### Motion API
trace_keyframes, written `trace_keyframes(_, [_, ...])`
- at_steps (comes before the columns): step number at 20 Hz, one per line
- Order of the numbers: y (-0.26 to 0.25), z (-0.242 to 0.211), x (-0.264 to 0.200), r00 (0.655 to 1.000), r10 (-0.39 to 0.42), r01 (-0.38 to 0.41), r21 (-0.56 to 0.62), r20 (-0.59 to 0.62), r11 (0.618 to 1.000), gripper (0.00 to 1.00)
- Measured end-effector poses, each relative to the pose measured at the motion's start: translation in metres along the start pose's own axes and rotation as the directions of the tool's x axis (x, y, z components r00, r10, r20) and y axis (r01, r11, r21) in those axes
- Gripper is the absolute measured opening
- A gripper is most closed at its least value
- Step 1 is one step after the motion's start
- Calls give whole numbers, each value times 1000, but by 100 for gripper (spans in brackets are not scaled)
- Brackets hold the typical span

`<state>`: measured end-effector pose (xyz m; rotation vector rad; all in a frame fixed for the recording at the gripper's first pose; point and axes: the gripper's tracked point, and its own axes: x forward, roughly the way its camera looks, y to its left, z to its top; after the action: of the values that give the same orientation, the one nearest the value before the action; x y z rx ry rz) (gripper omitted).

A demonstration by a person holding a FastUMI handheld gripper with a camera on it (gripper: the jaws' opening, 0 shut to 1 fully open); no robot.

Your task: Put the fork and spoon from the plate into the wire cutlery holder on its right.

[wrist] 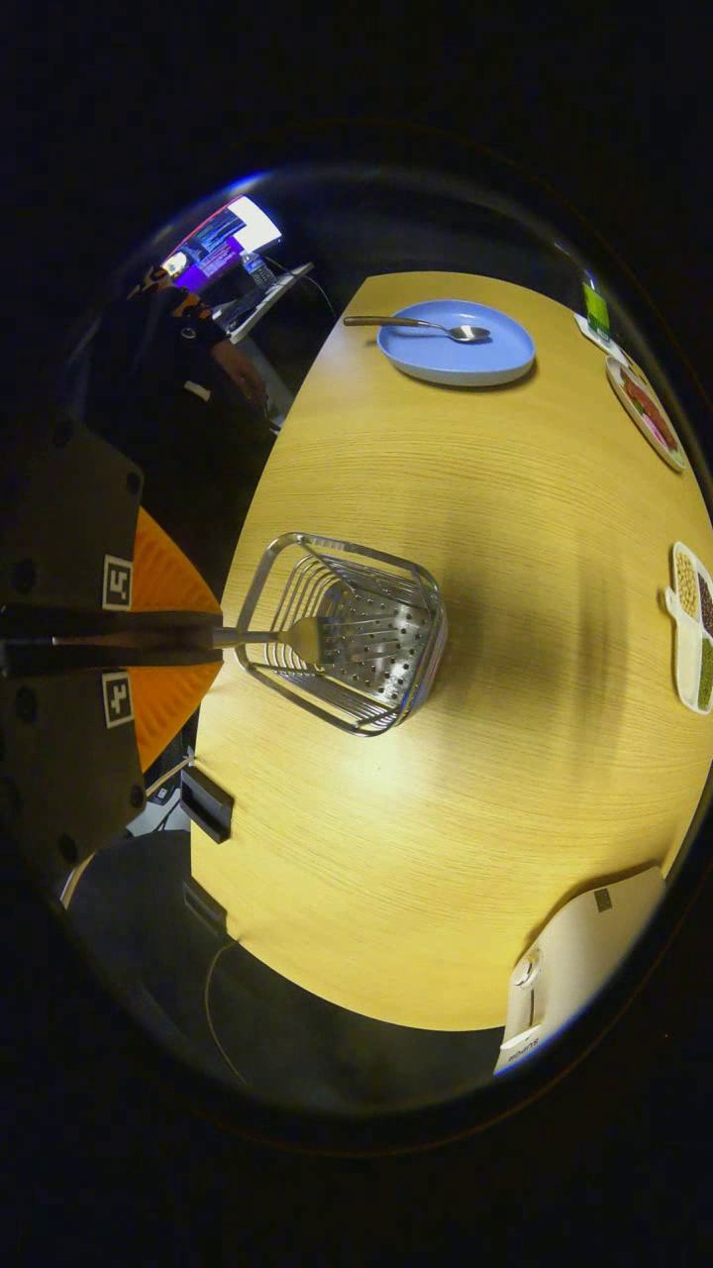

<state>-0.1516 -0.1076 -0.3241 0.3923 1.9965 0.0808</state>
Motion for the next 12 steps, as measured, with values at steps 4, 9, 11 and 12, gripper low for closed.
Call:
trace_keyframes(4, [1,11,6,999,5,-4,25,-43,1000,10])
trace_keyframes(9, [-1,29,5,999,27,-29,63,24,998,12])
trace_keyframes(11, [1,32,4,997,53,-58,74,63,996,14])
trace_keyframes(12, [1,35,2,994,60,-68,74,96,995,14])
